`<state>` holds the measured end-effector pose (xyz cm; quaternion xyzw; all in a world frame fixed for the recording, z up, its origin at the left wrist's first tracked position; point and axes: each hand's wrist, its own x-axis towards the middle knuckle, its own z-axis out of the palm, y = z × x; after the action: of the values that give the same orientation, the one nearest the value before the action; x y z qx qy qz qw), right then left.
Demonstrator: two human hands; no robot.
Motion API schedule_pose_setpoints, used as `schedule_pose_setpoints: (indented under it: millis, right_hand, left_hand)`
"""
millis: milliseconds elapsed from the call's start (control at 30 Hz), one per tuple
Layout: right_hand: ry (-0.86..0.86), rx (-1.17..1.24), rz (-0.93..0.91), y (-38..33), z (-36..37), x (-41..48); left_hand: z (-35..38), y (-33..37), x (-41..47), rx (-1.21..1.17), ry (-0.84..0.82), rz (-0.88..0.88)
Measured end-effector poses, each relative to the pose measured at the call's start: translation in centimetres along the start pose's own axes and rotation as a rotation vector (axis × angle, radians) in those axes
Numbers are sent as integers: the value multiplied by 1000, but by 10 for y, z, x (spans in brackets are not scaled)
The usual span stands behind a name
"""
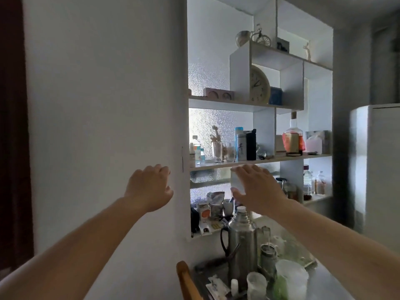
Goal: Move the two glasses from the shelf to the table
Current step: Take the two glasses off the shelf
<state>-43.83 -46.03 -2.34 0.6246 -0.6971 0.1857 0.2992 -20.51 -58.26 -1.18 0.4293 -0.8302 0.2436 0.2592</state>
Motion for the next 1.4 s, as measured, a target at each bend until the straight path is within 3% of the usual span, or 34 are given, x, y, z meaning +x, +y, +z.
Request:
schedule_pose_setpoints:
  millis: [633, 1067, 1267, 1400]
  right_hand:
    - [-14, -111, 249, -20, 139, 179]
    - [38, -124, 359, 55, 200, 237]
    - [55, -108, 385, 108, 224, 263]
    - [54, -76, 422, 142, 239, 284]
  left_hand:
    - [177, -110, 183, -193, 88, 169]
    - [239, -47, 274, -371, 160, 328]
    - [259, 2, 331, -434, 164, 344]
    - [273, 37, 366, -536, 104, 257]
